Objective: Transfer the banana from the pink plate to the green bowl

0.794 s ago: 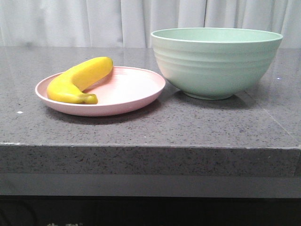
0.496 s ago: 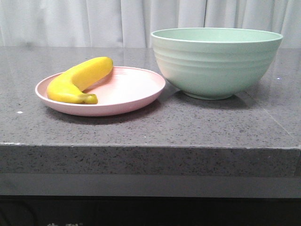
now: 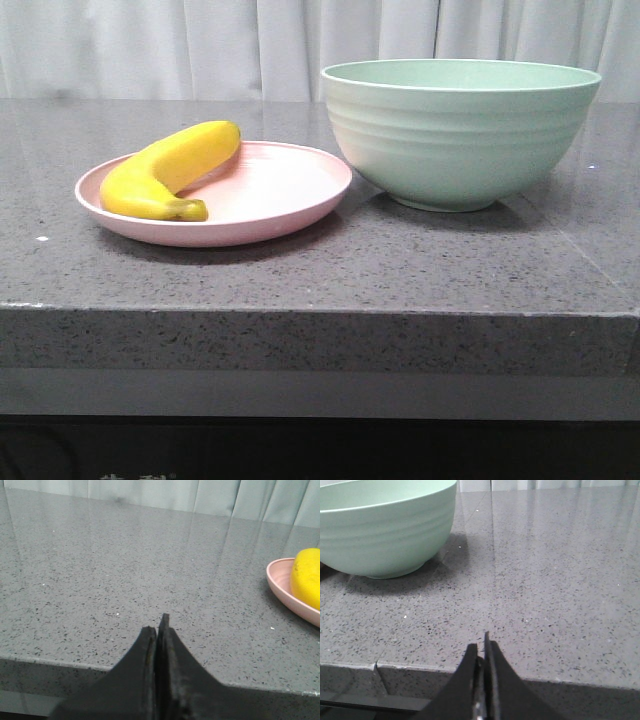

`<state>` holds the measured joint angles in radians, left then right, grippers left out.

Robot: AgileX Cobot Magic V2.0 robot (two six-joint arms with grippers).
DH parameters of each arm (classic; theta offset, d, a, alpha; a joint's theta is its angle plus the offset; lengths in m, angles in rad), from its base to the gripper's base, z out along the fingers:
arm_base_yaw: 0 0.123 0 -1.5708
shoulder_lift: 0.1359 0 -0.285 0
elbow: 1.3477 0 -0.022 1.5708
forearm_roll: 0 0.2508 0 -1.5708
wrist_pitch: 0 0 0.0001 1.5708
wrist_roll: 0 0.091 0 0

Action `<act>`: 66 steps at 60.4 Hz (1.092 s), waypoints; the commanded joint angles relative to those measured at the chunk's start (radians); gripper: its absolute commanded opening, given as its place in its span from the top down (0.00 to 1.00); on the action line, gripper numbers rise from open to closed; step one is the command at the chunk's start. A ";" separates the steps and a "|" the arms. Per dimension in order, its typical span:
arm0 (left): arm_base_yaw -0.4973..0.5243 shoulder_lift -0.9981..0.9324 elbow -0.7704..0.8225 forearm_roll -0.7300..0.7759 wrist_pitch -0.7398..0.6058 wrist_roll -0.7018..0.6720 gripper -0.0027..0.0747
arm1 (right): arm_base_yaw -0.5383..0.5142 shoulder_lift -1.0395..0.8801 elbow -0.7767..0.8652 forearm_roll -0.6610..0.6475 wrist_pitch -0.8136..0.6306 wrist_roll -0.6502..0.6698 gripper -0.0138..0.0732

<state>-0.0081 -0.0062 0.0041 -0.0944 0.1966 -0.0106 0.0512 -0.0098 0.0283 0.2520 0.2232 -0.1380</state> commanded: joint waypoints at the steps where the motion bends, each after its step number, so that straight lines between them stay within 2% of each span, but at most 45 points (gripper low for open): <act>1: 0.001 -0.022 0.004 -0.004 -0.085 -0.001 0.99 | -0.007 -0.023 -0.005 -0.006 -0.082 -0.010 0.92; 20: 0.001 -0.022 0.004 -0.004 -0.099 -0.001 0.99 | -0.007 -0.023 -0.005 -0.006 -0.082 -0.010 0.92; 37: 0.001 -0.022 -0.023 -0.029 -0.225 -0.001 0.99 | -0.007 -0.023 -0.017 0.012 -0.145 -0.010 0.92; 48: 0.001 0.056 -0.198 0.028 -0.129 -0.001 0.99 | -0.007 0.009 -0.178 0.010 -0.061 -0.010 0.91; 56: 0.001 0.236 -0.350 0.043 -0.077 -0.001 0.99 | -0.007 0.141 -0.332 0.007 0.010 -0.010 0.91; 66: 0.001 0.441 -0.441 0.043 -0.078 -0.001 0.99 | -0.007 0.316 -0.471 0.007 0.018 -0.010 0.91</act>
<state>-0.0081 0.3546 -0.3776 -0.0524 0.1804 -0.0106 0.0512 0.2228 -0.3619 0.2557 0.2940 -0.1380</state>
